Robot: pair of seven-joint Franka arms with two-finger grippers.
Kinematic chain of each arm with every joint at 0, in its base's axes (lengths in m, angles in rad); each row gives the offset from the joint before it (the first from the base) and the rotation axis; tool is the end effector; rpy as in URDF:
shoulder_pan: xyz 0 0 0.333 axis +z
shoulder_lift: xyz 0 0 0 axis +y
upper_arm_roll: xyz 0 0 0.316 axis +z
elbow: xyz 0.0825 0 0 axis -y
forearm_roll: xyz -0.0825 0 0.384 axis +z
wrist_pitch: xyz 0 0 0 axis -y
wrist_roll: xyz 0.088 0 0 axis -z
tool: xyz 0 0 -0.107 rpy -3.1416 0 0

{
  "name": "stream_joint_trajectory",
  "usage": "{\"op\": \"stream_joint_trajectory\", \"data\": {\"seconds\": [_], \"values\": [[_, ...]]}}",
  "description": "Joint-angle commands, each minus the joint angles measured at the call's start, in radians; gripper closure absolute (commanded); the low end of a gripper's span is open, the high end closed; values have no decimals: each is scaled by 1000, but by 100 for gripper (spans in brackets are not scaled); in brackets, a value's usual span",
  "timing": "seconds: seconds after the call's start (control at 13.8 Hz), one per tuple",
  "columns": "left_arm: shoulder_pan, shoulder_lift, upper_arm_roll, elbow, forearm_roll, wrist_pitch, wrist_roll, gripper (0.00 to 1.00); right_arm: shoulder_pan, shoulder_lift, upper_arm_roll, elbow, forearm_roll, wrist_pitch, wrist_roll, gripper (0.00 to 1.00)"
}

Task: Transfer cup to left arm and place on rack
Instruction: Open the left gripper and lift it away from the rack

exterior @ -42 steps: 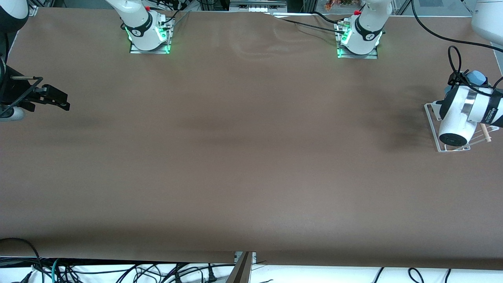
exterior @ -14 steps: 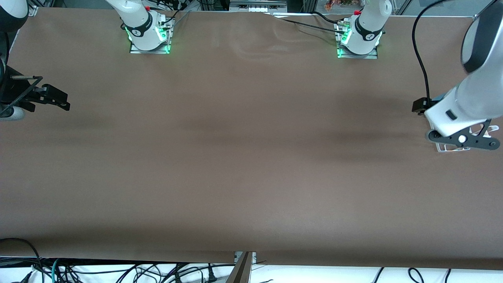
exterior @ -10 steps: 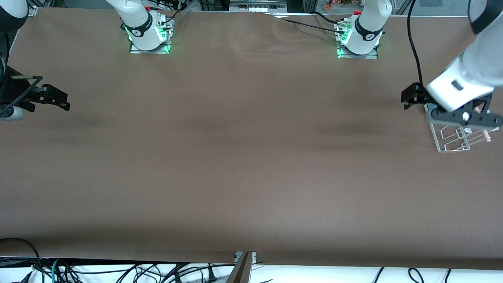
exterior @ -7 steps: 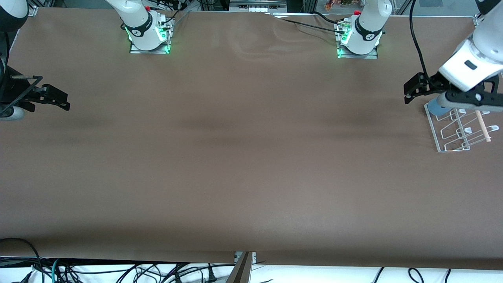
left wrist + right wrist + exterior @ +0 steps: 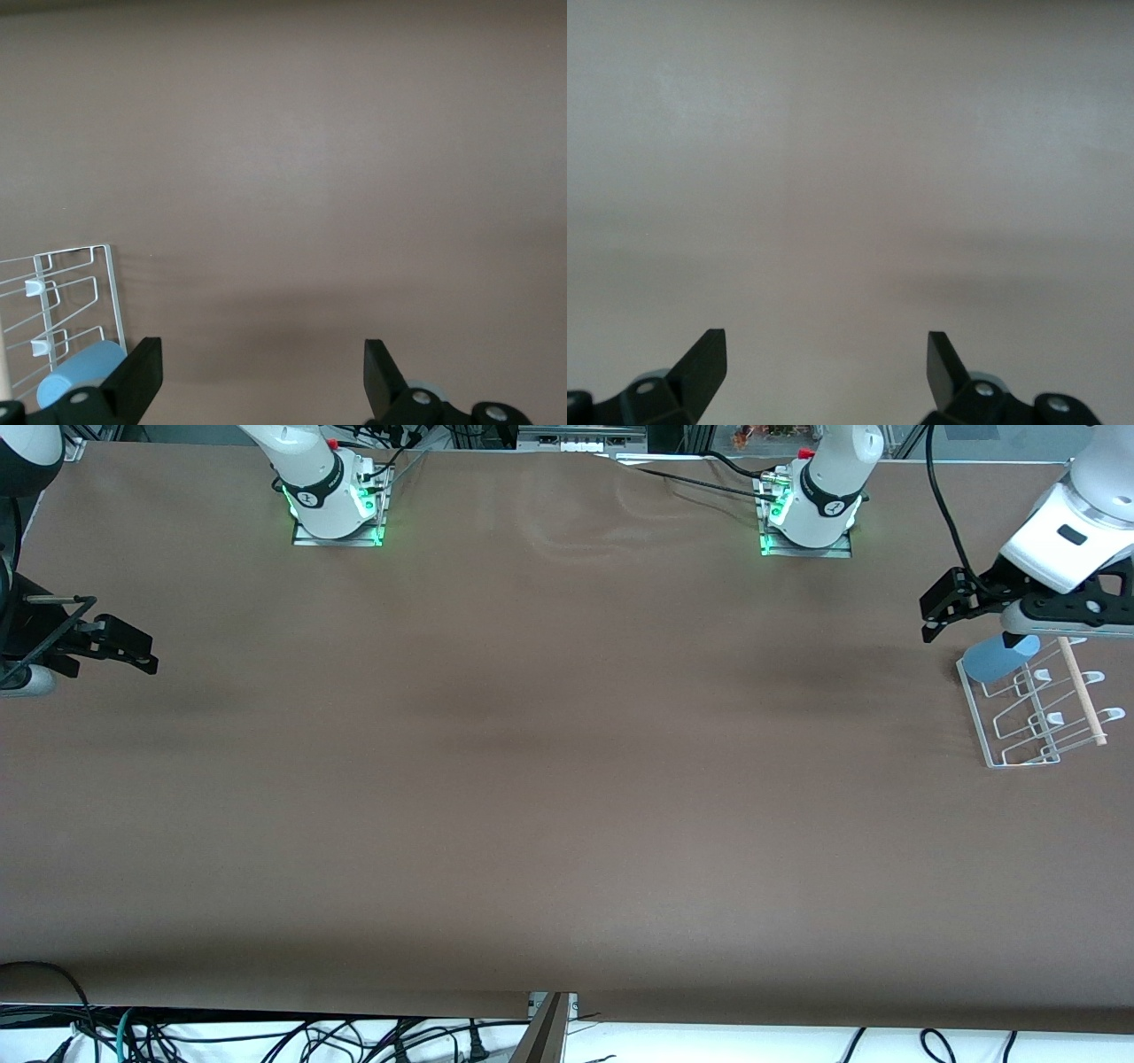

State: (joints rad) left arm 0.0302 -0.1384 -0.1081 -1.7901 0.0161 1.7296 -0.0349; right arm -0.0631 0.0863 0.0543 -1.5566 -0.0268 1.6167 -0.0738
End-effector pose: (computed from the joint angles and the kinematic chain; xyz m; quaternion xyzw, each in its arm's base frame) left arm 0.5221 -0.0428 0.6083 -0.9989 0.0222 -0.0393 0.0132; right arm 0.5835 -0.0092 0.5862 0.9993 0.0332 -0.0135 0.0105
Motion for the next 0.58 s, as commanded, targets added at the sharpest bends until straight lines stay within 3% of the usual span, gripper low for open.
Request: {"op": "stream_joint_trajectory", "data": {"seconds": [0.0, 0.22, 0.51], "values": [[62, -9, -2, 8, -68, 2, 6, 0, -7, 4, 4, 16, 15, -3, -15, 0], [66, -4, -1, 38, -65, -4, 7, 0, -7, 6, 4, 16, 15, -3, -15, 0], [65, 75, -5, 171, -58, -116, 17, 0, -7, 4, 4, 16, 15, -3, -15, 0]]}}
